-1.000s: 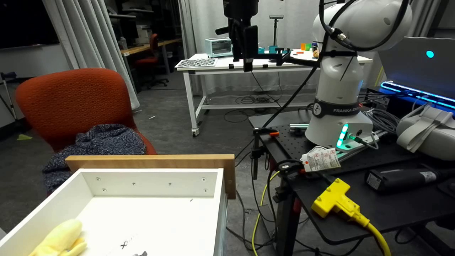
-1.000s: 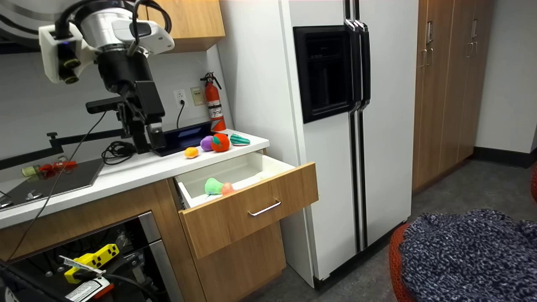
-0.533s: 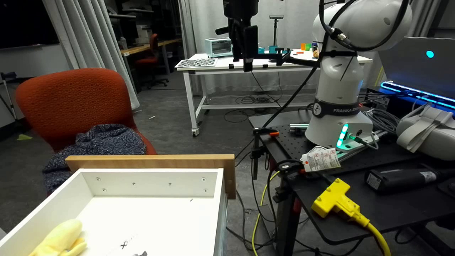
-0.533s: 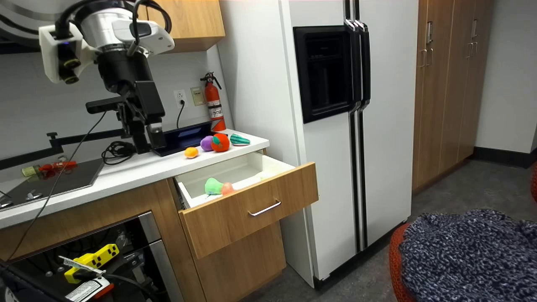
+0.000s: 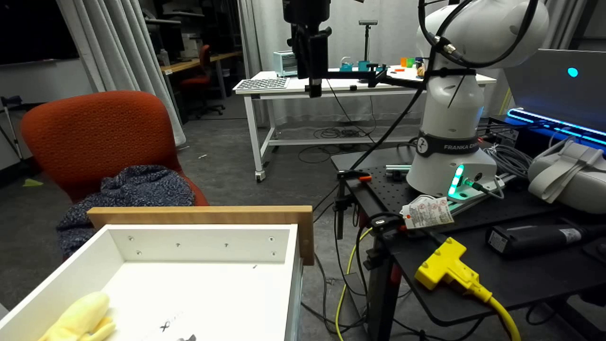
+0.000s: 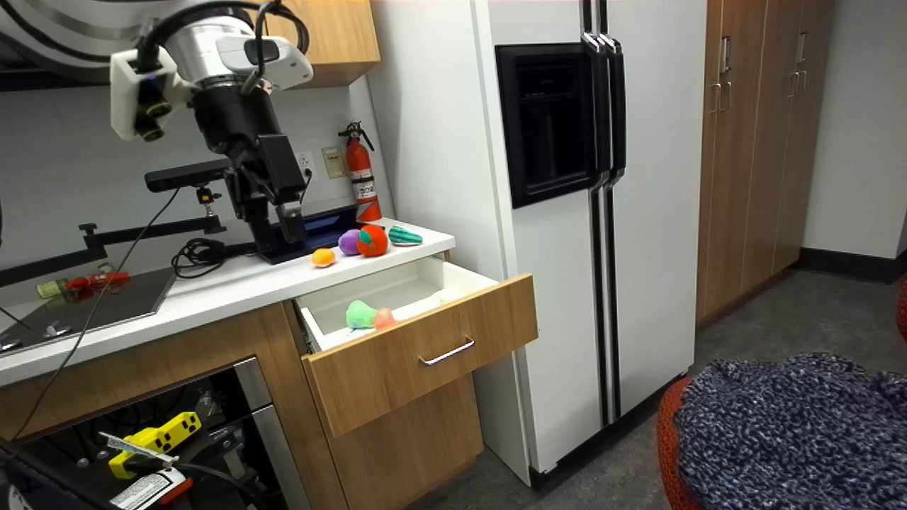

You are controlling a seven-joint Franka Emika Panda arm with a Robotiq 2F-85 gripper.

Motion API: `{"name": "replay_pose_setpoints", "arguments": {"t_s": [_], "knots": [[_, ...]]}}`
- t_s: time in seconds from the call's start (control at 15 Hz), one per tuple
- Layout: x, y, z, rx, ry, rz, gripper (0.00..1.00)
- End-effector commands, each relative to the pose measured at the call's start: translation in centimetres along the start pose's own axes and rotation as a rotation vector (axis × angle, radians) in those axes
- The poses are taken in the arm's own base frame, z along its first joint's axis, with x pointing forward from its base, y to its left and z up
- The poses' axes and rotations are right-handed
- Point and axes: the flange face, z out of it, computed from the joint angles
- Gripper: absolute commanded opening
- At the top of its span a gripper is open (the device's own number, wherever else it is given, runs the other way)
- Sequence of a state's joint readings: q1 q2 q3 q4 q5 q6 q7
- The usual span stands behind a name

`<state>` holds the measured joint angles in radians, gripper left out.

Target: Close the open drawer on the right

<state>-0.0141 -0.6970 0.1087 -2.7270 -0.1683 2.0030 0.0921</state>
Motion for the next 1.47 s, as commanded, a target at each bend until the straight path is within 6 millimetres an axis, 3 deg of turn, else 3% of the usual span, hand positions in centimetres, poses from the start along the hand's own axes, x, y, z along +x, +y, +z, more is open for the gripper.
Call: {"name": "replay_pose_setpoints", "arguments": {"t_s": [0.0, 0.4, 0.47, 0.67, 0.87, 1.4], "knots": [[4.1, 0.0, 0.4, 0.012, 0.039, 0.028, 1.0], [9.8, -1.0, 1.4, 0.05, 0.087, 0.057, 1.0], [7.6, -1.1, 1.3, 0.047, 0.085, 0.035, 1.0], [9.2, -1.3, 1.8, 0.054, 0.072, 0.04, 1.0], [9.5, -1.3, 1.8, 0.055, 0.071, 0.041, 1.0], [15.0, 0.6, 7.0, -0.012, 0.161, 0.16, 1.0]]}}
